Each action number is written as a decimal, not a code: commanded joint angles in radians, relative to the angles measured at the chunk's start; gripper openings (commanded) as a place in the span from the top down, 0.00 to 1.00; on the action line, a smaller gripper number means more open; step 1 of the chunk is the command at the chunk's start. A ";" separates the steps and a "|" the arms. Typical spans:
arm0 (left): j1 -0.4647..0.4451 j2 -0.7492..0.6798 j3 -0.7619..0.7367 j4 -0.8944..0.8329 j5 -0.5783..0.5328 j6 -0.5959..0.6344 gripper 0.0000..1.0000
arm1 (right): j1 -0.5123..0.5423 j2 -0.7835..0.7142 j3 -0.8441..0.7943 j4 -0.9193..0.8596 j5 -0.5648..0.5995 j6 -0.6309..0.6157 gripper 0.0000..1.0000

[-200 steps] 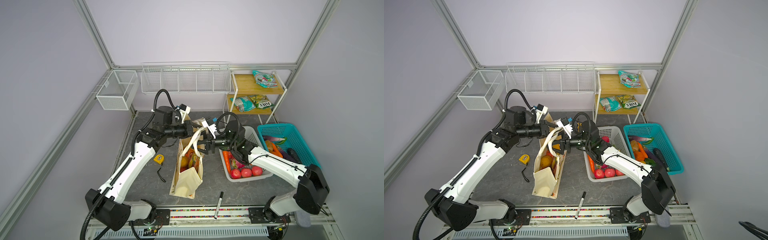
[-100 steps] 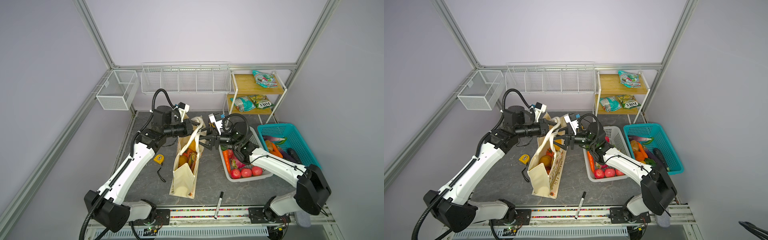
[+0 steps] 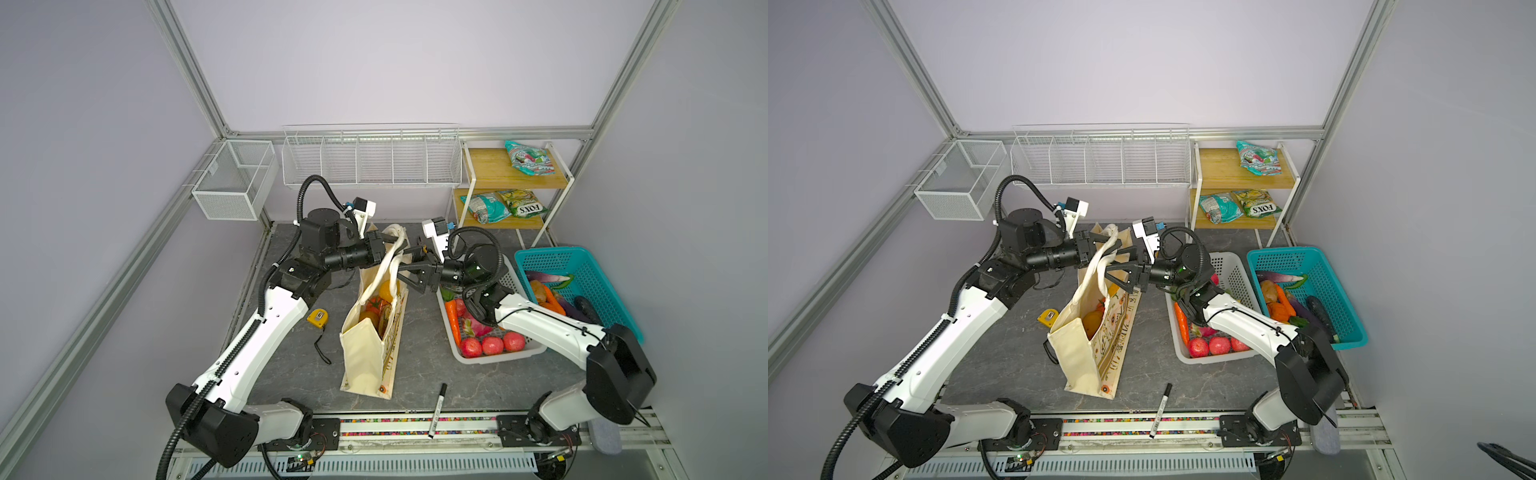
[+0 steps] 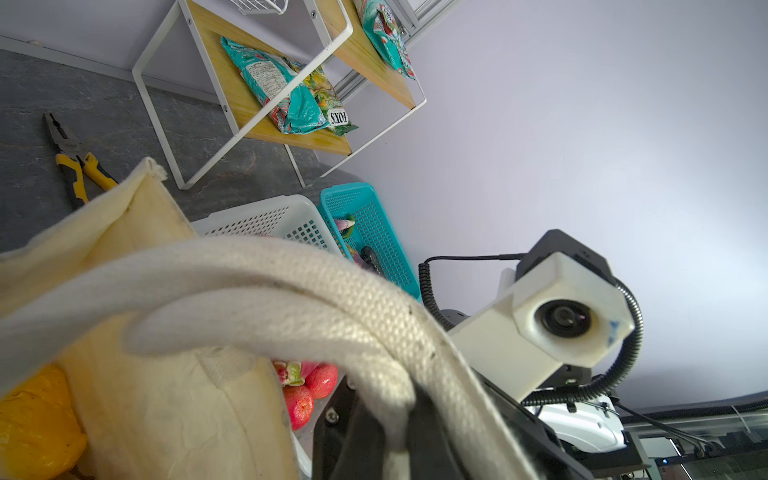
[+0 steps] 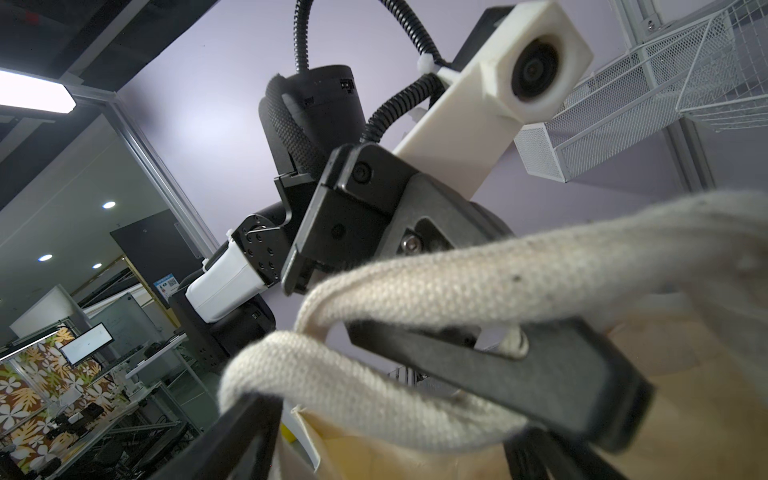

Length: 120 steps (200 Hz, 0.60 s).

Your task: Place the food into the grocery bag and tie it

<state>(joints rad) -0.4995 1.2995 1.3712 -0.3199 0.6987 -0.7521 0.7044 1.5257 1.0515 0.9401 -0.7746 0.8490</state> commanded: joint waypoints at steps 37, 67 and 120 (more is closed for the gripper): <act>-0.004 -0.055 -0.076 0.025 -0.110 0.027 1.00 | 0.054 0.062 0.084 0.189 0.032 0.071 0.14; -0.005 -0.100 -0.110 0.010 -0.189 0.071 1.00 | 0.070 0.061 0.076 0.112 0.034 0.018 0.13; -0.002 -0.170 -0.140 -0.022 -0.237 0.112 1.00 | 0.129 0.033 0.110 -0.200 0.024 -0.205 0.12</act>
<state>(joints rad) -0.4995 1.1496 1.2423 -0.3050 0.5175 -0.6857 0.7967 1.6024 1.1152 0.8570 -0.7513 0.7609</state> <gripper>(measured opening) 0.070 0.880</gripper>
